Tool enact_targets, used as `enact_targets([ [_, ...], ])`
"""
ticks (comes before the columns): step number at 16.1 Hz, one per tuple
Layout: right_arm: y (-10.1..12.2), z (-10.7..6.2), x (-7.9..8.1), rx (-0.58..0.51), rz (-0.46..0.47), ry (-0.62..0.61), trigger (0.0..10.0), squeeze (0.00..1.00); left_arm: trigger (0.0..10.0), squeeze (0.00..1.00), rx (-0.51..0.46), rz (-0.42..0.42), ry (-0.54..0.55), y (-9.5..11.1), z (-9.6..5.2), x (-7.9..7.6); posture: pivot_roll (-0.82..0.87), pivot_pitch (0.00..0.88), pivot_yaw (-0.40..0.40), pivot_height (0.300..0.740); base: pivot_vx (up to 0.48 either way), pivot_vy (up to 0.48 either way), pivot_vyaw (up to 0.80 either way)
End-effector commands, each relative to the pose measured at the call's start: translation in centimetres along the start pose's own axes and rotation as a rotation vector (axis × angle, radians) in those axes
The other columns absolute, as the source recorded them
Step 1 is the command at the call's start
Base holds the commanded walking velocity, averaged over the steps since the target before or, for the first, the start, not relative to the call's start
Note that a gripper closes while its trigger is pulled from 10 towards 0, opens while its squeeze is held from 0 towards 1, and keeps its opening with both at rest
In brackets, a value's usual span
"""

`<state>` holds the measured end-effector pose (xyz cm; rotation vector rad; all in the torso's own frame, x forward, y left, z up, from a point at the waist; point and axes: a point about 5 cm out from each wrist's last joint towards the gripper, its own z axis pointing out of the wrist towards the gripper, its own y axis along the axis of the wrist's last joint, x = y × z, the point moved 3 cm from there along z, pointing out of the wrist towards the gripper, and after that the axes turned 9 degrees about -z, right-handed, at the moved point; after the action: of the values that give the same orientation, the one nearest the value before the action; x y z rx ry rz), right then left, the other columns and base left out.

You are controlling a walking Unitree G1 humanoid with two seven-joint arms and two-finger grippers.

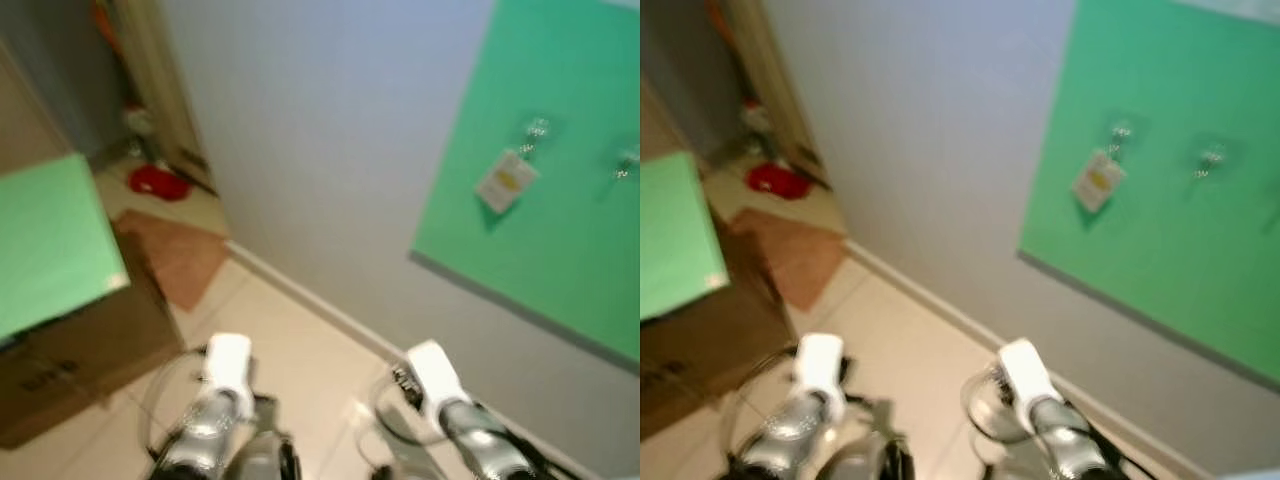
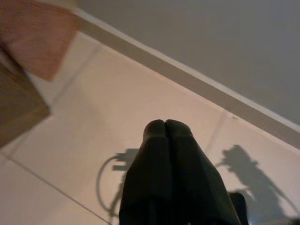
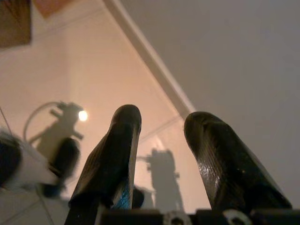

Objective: Hang keys on a hook

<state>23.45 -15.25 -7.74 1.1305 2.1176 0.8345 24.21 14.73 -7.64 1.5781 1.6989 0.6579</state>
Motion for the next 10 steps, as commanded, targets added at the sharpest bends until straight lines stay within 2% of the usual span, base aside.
enact_targets([
  [1, 0.0, 0.0, 0.4, -0.01, 0.016, 0.003, 10.0, 0.0, 10.0, 0.0, 0.002, 0.016, 0.009, 0.1, -0.1, 0.6, 0.07, 0.103, -0.025, 0.74, 0.0, 0.428, 0.0],
  [5, 0.1, 0.0, 0.4, -0.022, 0.046, 0.013, 10.0, 0.0, 10.0, 0.0, -0.001, 0.041, -0.024, 0.0, 0.0, -0.1, 0.07, 0.109, -0.023, 0.74, 0.0, 0.428, 0.0],
  [10, 1.5, 0.3, 0.9, -0.082, 0.028, 0.068, 10.0, 0.0, 10.0, 0.0, -0.03, 0.056, -0.066, 0.7, 0.3, -1.1, 0.07, 0.113, -0.025, 0.74, 0.0, 0.429, 0.8],
])
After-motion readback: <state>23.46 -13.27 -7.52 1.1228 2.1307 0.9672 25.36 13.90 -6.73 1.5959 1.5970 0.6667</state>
